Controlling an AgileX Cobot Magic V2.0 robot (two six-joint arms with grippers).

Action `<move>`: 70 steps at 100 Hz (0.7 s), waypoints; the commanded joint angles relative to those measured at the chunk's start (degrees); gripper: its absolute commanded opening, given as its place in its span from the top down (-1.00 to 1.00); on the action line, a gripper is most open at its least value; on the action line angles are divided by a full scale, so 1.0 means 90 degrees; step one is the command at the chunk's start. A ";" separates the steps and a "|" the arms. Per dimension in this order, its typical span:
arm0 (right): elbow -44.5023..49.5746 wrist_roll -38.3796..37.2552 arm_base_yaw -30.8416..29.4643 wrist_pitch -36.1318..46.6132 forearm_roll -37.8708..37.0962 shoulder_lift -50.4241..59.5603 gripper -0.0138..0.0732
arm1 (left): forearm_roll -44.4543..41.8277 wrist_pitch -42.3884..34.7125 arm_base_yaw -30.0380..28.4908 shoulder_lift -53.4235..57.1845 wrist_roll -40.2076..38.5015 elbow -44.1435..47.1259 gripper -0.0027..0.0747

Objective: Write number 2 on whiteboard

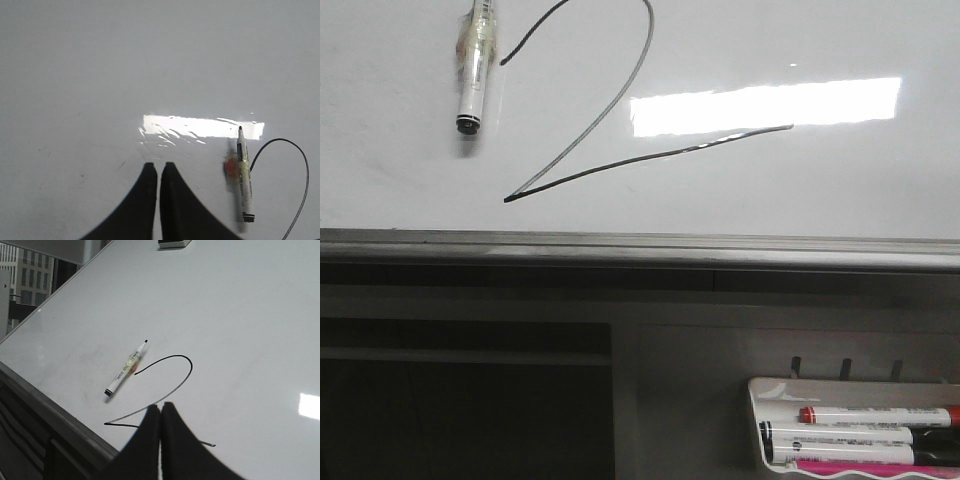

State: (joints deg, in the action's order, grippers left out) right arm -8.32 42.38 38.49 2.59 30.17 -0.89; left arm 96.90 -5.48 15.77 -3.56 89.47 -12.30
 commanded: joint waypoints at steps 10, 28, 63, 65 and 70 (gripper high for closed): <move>-0.0169 -0.0009 -0.0046 0.0481 0.0003 -0.0064 0.84 | -0.0758 -0.0001 -0.0012 -0.0059 0.0008 0.0085 0.98; -0.0169 -0.0009 -0.0046 0.0481 0.0003 -0.0064 0.84 | -0.0055 0.0031 -0.0012 -0.0059 0.0143 0.0284 0.98; -0.0169 -0.0009 -0.0046 0.0481 0.0003 -0.0064 0.84 | 0.1105 0.1117 -0.0012 -0.0059 0.2580 0.0260 0.98; -0.0169 -0.0009 -0.0046 0.0481 0.0003 -0.0064 0.84 | 0.1105 0.1117 -0.0024 -0.0059 0.2592 0.0260 0.98; -0.0169 -0.0009 -0.0046 0.0481 0.0003 -0.0064 0.85 | 0.1105 0.1063 -0.0083 -0.0059 0.2578 0.0260 0.98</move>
State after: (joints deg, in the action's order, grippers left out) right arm -8.32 42.38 38.49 2.69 30.17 -0.89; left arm 104.39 2.15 15.63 -3.56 111.61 -8.19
